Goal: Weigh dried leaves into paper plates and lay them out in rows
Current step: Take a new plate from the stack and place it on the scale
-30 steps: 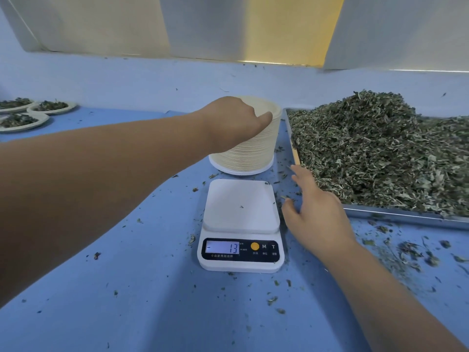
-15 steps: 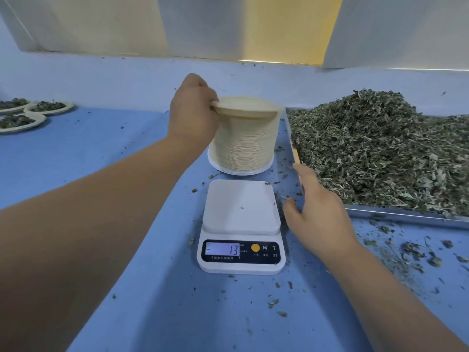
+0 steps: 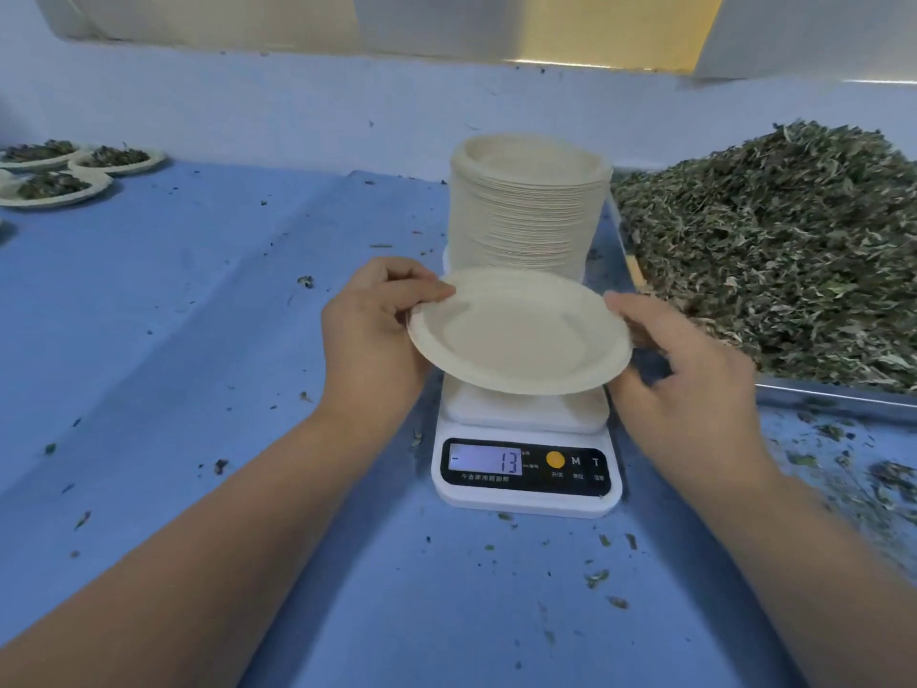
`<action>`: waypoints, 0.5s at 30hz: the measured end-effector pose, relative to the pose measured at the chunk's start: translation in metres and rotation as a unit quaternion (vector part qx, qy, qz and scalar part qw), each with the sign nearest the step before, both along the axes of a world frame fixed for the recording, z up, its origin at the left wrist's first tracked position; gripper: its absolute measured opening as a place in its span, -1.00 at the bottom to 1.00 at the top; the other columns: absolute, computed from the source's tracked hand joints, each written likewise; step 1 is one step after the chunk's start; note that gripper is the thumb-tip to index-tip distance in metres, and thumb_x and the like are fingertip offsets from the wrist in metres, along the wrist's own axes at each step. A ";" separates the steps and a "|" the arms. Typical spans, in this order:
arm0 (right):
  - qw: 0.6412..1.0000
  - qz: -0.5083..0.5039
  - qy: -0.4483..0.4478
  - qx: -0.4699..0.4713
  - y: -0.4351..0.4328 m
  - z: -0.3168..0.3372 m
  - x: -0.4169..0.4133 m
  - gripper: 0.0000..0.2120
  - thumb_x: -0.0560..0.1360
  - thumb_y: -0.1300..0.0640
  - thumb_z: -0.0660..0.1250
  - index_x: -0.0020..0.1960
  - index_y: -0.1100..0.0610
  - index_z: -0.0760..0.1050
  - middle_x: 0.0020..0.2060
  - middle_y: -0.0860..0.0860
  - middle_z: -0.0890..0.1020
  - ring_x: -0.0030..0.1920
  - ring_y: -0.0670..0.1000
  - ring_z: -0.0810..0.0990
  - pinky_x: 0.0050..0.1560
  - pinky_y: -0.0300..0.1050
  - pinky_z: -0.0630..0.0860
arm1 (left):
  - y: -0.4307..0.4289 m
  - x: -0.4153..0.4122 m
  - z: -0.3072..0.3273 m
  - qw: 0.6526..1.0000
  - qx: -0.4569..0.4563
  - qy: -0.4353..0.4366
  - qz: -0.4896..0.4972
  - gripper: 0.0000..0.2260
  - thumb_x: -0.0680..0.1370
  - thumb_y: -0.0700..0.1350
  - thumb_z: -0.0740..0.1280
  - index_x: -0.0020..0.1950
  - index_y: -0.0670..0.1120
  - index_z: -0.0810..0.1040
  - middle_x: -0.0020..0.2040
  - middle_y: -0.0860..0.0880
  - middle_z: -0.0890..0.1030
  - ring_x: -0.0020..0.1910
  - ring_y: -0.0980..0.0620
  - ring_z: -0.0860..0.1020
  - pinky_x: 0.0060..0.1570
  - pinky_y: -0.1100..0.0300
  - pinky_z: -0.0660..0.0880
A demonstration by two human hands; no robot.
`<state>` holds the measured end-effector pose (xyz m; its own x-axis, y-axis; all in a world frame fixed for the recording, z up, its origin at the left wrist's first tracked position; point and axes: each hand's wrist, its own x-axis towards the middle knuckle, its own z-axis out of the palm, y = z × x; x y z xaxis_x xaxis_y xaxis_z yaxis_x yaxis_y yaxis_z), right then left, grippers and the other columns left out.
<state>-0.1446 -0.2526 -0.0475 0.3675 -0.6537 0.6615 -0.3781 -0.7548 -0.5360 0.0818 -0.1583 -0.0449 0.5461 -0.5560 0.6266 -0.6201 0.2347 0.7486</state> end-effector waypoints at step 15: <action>0.993 -0.021 0.092 0.069 -0.010 0.000 -0.015 -0.55 0.56 0.27 0.33 0.41 -0.02 0.45 0.01 -0.32 0.60 0.08 -0.24 0.56 0.02 -0.61 0.33 | -0.003 0.005 -0.009 0.958 0.074 0.267 -0.077 -0.70 0.52 -0.45 0.39 -0.02 -0.06 0.69 -0.11 0.06 0.76 -0.04 0.12 0.72 -0.02 0.35 0.60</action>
